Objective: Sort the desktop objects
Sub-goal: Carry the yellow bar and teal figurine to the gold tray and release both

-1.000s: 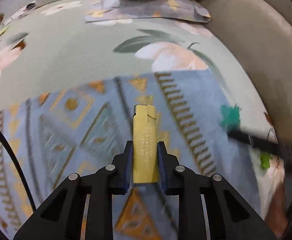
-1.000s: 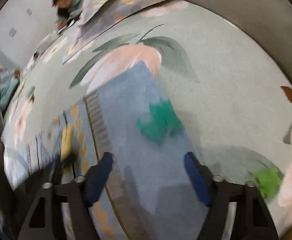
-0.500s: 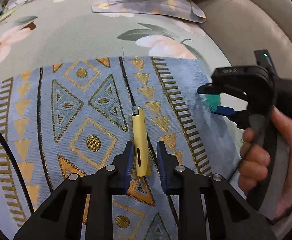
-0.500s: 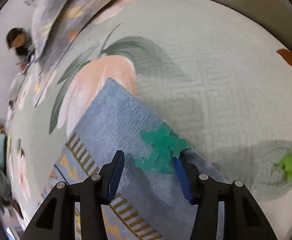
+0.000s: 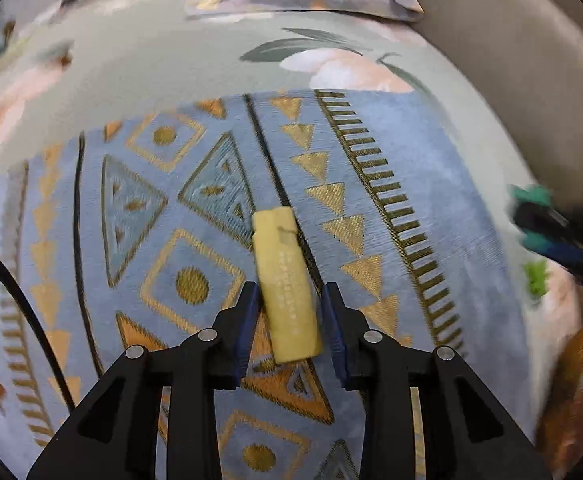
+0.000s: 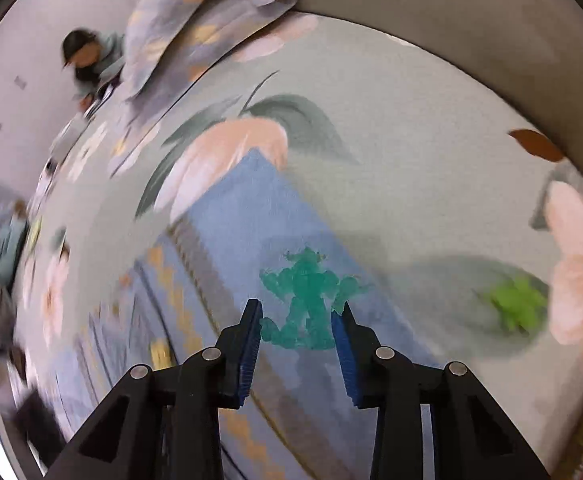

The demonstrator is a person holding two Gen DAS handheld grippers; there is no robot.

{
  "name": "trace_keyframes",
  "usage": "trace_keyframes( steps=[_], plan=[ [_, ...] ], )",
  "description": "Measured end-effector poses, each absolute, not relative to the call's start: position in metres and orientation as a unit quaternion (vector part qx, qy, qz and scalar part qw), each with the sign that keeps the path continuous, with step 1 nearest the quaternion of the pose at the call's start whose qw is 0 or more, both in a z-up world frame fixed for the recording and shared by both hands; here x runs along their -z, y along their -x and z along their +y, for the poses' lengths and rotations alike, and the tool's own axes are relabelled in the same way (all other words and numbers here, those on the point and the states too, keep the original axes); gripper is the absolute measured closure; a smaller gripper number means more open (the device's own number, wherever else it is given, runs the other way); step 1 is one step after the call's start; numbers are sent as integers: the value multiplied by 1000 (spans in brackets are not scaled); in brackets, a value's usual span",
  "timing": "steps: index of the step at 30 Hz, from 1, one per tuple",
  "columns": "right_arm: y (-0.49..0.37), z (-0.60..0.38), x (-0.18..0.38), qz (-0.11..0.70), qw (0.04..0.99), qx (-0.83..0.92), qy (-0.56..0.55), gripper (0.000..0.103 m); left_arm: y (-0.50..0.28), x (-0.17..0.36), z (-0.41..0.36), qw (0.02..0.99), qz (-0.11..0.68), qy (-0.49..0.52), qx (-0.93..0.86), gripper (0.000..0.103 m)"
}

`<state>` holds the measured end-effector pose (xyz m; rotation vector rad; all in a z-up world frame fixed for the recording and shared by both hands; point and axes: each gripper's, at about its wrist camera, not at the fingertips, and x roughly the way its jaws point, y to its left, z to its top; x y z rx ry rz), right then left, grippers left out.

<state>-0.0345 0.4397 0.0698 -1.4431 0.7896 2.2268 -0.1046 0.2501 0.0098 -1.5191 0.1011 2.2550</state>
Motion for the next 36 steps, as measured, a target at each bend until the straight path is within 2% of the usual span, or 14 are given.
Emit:
trace_keyframes(
  steps=[1,2,3,11,19,23,34,36],
  plan=[
    [26,436,-72,275,183,-790,516,68,103,-10,254,207,51,541,-814,74],
    [16,431,-75,271,180,-789,521,68,102,-12,255,210,55,533,-818,82],
    [4,426,-78,271,174,-788,524,68,101,-15,253,217,45,531,-818,83],
    [-73,398,-119,276,153,-796,517,68,55,-74,229,277,6,519,-808,83],
    [-173,383,-151,302,196,-776,518,67,-29,-119,239,366,-14,528,-766,83],
    [-235,393,-159,323,236,-752,524,67,-76,-136,270,424,-1,525,-738,83],
    [-336,507,-210,275,400,-751,447,65,-161,-177,412,563,4,481,-672,83],
    [-349,525,-210,294,406,-761,411,64,-169,-180,429,576,-2,471,-669,78]
  ],
)
